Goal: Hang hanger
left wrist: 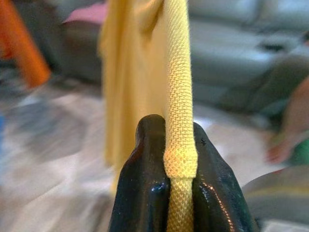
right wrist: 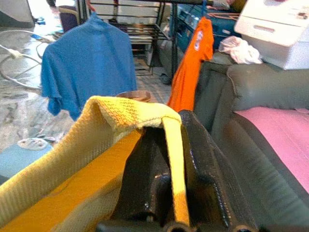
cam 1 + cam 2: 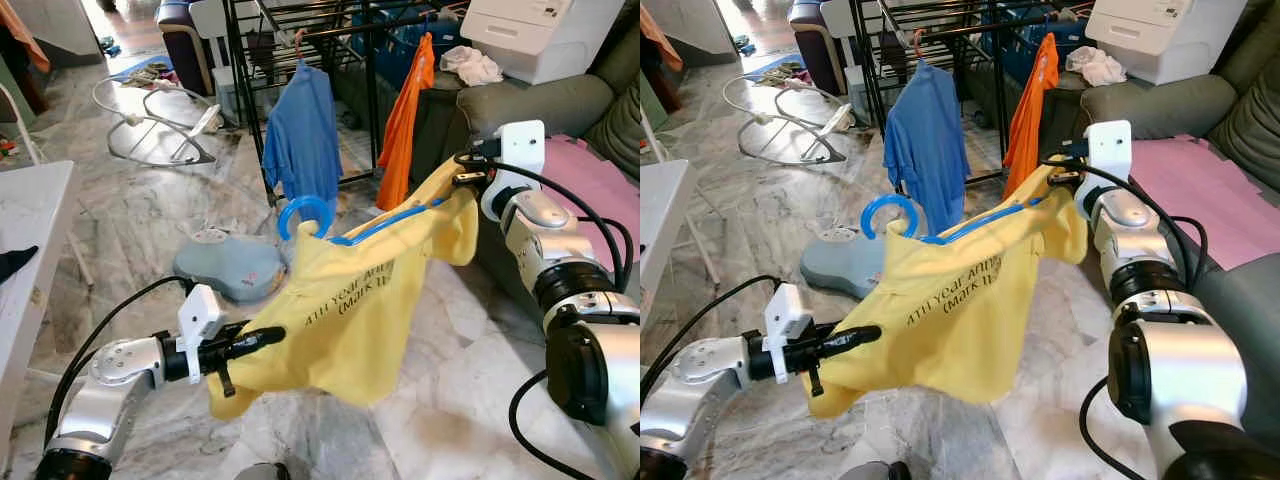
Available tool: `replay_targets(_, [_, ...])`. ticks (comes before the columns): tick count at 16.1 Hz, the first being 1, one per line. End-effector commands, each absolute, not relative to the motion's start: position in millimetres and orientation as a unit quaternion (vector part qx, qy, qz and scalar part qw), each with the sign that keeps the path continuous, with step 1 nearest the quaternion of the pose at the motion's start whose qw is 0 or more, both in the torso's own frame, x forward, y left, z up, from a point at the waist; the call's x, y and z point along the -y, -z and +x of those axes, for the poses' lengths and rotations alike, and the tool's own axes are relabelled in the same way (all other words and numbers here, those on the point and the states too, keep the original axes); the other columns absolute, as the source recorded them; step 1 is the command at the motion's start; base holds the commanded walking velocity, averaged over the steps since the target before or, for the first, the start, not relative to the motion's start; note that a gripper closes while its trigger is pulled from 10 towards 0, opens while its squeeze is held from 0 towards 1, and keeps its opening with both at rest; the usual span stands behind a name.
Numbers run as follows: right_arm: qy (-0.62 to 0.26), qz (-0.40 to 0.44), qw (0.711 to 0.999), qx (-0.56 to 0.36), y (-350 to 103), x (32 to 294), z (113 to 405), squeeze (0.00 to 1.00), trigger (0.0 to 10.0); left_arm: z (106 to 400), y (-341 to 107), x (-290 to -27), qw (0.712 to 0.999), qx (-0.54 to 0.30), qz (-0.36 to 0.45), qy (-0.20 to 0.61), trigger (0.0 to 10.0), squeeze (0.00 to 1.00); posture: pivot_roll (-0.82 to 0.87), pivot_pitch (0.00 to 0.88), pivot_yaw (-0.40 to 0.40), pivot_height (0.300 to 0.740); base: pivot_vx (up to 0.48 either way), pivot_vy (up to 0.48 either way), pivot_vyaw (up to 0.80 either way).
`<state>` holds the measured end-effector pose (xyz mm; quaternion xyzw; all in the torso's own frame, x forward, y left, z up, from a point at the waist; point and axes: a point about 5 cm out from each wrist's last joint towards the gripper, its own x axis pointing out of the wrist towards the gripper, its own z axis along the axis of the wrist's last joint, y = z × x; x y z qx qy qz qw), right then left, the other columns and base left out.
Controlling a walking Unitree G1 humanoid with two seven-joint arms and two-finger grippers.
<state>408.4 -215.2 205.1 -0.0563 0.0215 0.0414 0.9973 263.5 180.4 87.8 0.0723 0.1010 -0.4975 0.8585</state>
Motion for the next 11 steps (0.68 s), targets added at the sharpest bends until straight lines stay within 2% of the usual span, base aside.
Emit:
replay_targets(1, [-0.042,-0.064,0.997,0.034,-240.5,214.0,414.0,0.00,0.0,264.9,-80.2,-193.6,0.867,-0.128,0.113,0.467,0.0,0.00,-0.06,0.033,0.020,0.740,0.000,0.000,0.00])
replay_targets(5, [-0.085,-0.084,0.991,0.057,-249.7,193.8,416.5,0.00,0.0,280.8,-74.8,-199.9,0.904,-0.137,0.151,0.376,0.0,0.00,-0.07,0.030,0.022,0.740,0.000,0.000,0.00])
replay_targets(8, [-0.111,-0.094,0.988,0.058,-244.9,178.1,416.9,0.00,0.0,285.7,-73.1,-188.8,0.912,-0.134,0.152,0.357,0.0,0.00,-0.07,0.027,0.019,0.740,0.000,0.000,0.00])
replay_targets(11, [-0.152,-0.124,0.979,0.058,-232.9,147.6,415.3,0.00,0.0,286.7,-77.4,-162.6,0.910,-0.120,0.139,0.370,0.0,0.00,-0.06,0.026,0.016,0.740,0.000,0.000,0.00])
